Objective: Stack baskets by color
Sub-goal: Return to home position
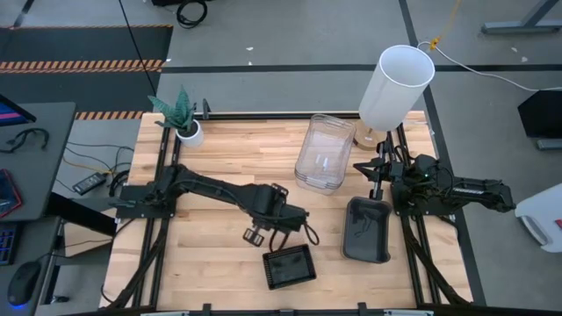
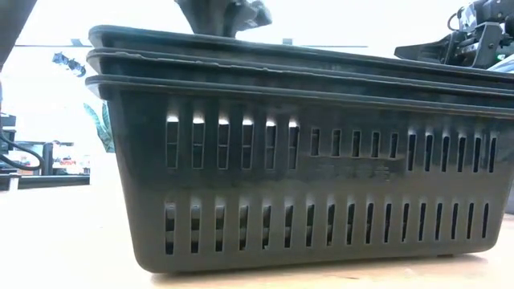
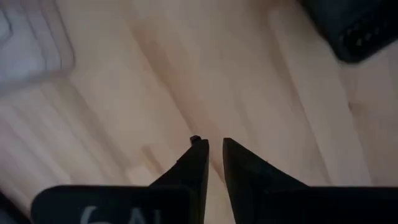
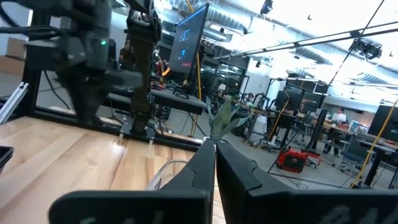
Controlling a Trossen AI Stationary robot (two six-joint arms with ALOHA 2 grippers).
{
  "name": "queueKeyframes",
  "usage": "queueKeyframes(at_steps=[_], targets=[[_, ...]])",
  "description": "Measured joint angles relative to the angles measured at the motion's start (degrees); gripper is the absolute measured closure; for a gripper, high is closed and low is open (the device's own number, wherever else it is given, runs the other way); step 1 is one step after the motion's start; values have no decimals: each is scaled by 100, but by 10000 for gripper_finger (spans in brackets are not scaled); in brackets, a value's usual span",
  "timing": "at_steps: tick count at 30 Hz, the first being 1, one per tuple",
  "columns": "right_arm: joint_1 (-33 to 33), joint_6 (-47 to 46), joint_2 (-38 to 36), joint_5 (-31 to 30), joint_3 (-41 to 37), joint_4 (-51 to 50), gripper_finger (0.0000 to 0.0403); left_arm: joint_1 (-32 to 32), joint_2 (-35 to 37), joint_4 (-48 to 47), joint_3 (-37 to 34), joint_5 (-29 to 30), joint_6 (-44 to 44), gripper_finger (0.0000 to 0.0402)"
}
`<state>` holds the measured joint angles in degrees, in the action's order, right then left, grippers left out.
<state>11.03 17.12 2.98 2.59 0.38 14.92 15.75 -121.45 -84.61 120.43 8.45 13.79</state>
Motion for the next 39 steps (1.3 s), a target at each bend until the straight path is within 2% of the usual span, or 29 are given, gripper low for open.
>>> queueKeyframes(at_steps=[8, 11, 15, 22, 25, 33, 39], targets=[[0, 0, 2, 0, 0, -2, 381, 173, 833, -8, -55, -37, -296, 350], [0, 0, 1, 0, -2, -2, 381, 266, 1474, 442, -484, 53, -455, 351], [-2, 0, 2, 1, -2, -3, 381, 415, 2491, 1438, -1778, 42, -657, 349], [0, 0, 2, 0, -2, -2, 381, 637, 4377, 4187, -4654, 23, -1300, 350], [-1, 0, 1, 0, -2, -2, 381, 710, 5010, 5221, -5661, 239, -1449, 351], [0, 0, 2, 2, 0, -2, 381, 732, 6280, 7800, -7814, 913, -1467, 361], [0, 0, 2, 1, -2, -2, 381, 682, 6773, 10276, -9405, 1358, -1467, 370]])
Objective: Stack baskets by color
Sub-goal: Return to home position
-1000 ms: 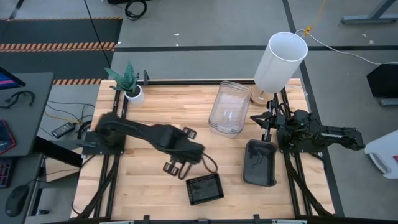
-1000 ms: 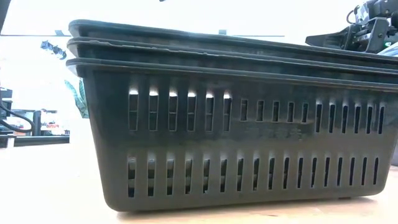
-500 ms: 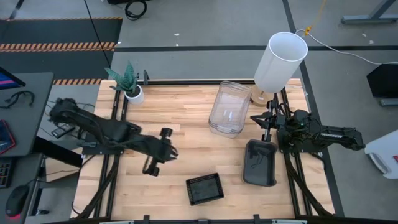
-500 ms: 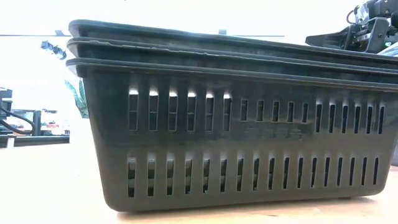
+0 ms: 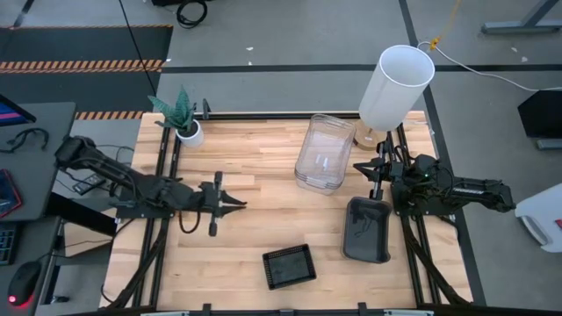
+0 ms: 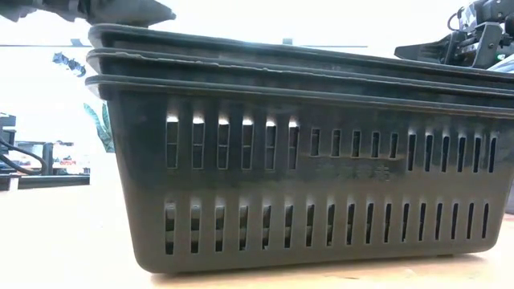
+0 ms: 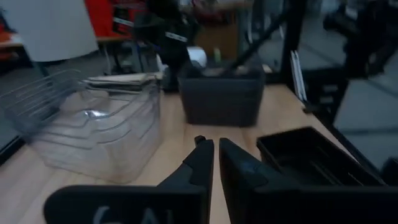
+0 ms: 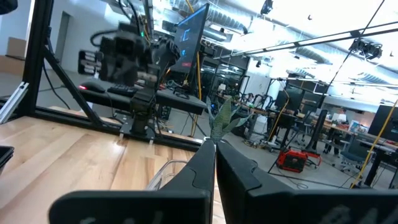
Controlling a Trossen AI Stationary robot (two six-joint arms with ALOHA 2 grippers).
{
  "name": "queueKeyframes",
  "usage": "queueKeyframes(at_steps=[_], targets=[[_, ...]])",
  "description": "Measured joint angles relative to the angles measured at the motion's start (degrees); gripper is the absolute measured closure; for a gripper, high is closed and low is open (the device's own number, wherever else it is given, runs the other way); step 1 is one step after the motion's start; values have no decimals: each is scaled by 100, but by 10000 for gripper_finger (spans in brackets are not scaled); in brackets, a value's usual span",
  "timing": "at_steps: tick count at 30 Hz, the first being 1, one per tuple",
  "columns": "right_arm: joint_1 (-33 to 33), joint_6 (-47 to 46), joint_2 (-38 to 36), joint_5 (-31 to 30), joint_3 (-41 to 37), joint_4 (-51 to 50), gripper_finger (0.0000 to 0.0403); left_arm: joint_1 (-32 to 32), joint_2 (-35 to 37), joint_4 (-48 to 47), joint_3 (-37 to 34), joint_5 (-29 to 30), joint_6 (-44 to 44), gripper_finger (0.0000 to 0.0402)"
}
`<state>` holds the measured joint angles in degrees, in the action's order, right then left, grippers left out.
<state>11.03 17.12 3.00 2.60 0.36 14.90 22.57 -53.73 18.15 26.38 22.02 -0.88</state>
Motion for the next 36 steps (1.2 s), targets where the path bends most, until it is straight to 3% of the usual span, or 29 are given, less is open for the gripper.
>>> queueKeyframes(at_steps=[5, 15, 24, 36], targets=[[0, 0, 0, 1, 0, 0, 381, -152, 19, 1897, -1225, 151, -256, 383], [-2, 0, 0, 1, 0, 0, 381, -863, 773, 3270, -2575, 345, 301, 396], [-1, 0, 0, 1, 0, 1, 381, -1050, 2175, 2204, -2591, 67, 776, 398], [-2, 0, 0, -1, 0, 0, 381, -384, 4422, 557, -2593, -9, 1043, 399]])
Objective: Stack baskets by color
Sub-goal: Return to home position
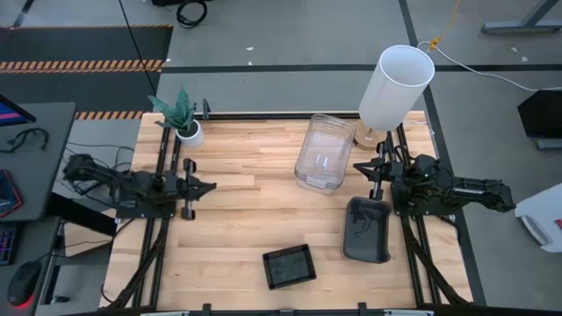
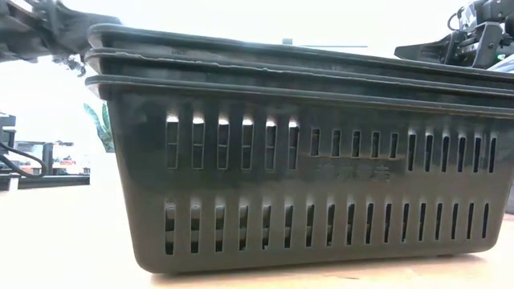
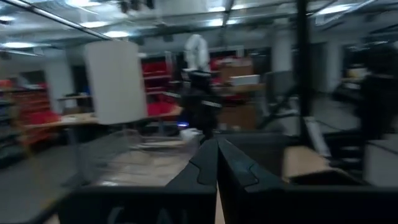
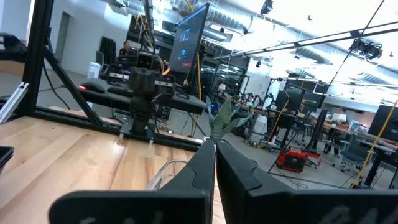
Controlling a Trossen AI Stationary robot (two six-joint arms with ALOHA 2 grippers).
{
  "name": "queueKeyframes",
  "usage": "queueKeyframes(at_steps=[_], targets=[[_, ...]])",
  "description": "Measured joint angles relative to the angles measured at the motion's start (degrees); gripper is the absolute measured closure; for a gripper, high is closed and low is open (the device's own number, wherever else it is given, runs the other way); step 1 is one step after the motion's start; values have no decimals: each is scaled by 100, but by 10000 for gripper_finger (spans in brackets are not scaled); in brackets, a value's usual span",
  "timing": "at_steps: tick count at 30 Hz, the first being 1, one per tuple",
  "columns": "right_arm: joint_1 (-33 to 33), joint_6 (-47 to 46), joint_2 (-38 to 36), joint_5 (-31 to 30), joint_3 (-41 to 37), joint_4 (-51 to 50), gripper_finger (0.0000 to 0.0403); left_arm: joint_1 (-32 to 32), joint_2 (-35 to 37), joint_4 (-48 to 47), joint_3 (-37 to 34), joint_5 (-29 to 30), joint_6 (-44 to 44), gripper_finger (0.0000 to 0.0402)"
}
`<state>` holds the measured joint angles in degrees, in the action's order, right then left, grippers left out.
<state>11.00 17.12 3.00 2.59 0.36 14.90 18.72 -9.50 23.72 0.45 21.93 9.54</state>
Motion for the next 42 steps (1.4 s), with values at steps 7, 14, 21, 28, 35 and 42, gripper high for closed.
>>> queueKeyframes(at_steps=[7, 14, 21, 28, 35, 42], targets=[[1, 0, 0, 2, 0, 0, 381, 418, 855, -1170, -2, -294, -974, 395], [0, 0, -1, 2, 0, 0, 381, 507, 844, -1166, -2, -294, -2562, 393], [0, 0, -2, 2, 0, 0, 381, 505, 844, -1164, -4, -292, -2499, 382], [2, 0, -1, 2, 2, 0, 381, 505, 842, -1162, -4, -292, -2490, 383], [0, 0, -1, 2, 0, 1, 381, 505, 842, -1162, -7, -292, -2480, 386], [0, 0, -2, 2, 0, 0, 381, 505, 842, -1160, -7, -292, -2481, 375]])
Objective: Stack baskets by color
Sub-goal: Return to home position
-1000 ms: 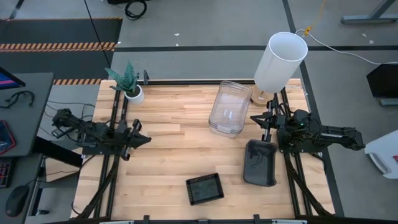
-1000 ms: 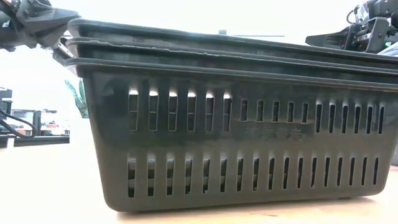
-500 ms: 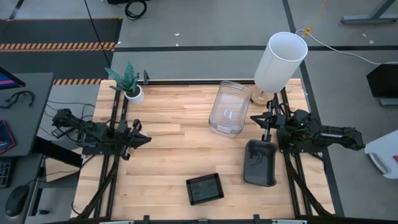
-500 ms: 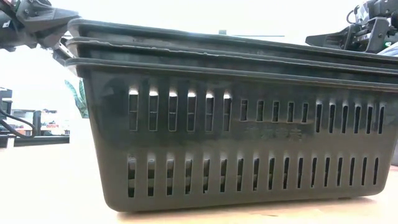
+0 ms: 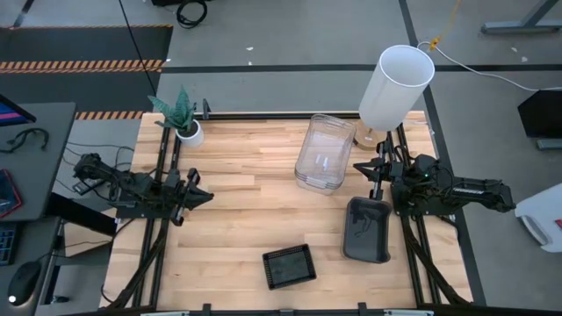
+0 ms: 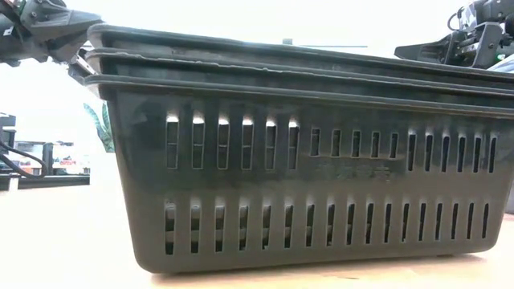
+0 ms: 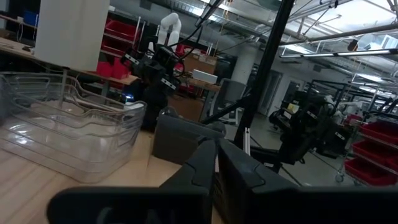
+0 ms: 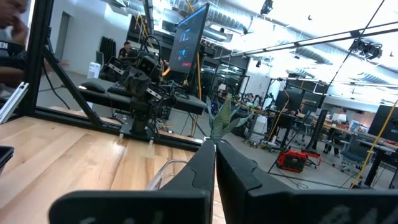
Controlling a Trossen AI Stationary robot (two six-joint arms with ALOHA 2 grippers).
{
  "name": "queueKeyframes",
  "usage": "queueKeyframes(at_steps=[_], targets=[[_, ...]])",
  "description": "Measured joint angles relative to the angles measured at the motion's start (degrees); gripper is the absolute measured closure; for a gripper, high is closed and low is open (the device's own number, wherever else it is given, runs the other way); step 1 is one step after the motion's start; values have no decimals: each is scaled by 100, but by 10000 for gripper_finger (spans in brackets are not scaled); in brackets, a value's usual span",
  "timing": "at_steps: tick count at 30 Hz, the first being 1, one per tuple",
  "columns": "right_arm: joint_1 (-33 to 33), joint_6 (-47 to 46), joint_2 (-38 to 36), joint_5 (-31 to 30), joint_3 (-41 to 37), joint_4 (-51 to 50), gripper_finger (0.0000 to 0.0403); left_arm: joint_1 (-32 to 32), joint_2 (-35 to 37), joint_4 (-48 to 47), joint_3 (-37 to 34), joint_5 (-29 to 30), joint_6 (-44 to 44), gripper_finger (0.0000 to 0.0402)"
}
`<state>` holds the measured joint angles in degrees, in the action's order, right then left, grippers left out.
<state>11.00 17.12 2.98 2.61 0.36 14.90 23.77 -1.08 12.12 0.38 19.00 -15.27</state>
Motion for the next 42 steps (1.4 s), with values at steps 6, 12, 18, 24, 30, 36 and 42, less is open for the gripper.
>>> queueKeyframes(at_steps=[6, 12, 18, 24, 30, 36, 42], targets=[[0, 0, 0, 0, 0, 0, 381, 0, 0, 0, -2, 0, 0, 380], [0, 0, 2, 0, 0, 0, 381, 0, 0, 1, -2, 0, -3, 385], [0, 0, 1, 0, 0, 0, 381, 0, 0, 0, -2, 0, -4, 375], [0, 0, 0, -1, 0, 0, 381, 0, 0, 2, -2, 0, -7, 376], [0, 0, 1, 0, 0, 0, 381, -2, 0, 1, -2, 0, -7, 383], [0, 0, 2, -2, 0, 0, 381, -2, 0, 0, -2, 0, -7, 374], [2, 0, 2, -1, 0, 0, 381, -2, 0, 0, -2, 0, -7, 371]])
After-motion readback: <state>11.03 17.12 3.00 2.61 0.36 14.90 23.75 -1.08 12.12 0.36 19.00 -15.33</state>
